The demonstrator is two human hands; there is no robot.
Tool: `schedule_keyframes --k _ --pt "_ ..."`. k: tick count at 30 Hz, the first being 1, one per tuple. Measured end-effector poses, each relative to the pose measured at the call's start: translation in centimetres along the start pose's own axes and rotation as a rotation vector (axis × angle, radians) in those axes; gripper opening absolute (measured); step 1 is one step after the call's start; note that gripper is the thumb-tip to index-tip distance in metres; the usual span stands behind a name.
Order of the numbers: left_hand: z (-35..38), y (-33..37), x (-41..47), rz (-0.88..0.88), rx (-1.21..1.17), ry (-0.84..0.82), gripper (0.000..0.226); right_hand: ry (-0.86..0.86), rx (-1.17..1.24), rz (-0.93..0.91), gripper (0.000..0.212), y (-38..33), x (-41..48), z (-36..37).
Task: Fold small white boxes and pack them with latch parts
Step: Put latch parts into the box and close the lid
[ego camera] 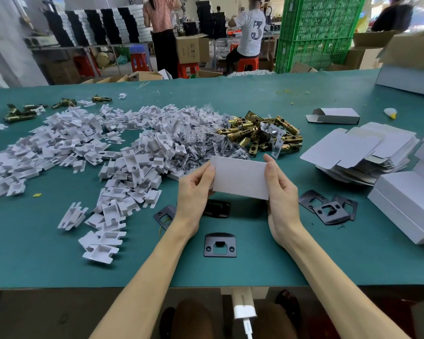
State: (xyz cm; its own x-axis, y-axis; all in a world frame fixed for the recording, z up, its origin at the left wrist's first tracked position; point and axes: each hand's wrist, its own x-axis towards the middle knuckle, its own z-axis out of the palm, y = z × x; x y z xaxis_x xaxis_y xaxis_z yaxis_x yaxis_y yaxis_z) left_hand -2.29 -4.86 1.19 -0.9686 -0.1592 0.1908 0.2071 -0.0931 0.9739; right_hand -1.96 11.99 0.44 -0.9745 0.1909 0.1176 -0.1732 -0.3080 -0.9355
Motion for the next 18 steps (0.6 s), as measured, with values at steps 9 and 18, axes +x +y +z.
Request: schedule_keyframes --k 9,18 --pt "0.1 -0.6 -0.1 0.045 0.1 -0.109 0.04 -0.155 -0.194 -0.037 0.072 1.2 0.5 -0.1" --pt "0.0 -0.5 0.0 0.015 0.12 -0.087 0.041 -0.156 -0.225 -0.016 0.056 1.0 0.6 -0.1"
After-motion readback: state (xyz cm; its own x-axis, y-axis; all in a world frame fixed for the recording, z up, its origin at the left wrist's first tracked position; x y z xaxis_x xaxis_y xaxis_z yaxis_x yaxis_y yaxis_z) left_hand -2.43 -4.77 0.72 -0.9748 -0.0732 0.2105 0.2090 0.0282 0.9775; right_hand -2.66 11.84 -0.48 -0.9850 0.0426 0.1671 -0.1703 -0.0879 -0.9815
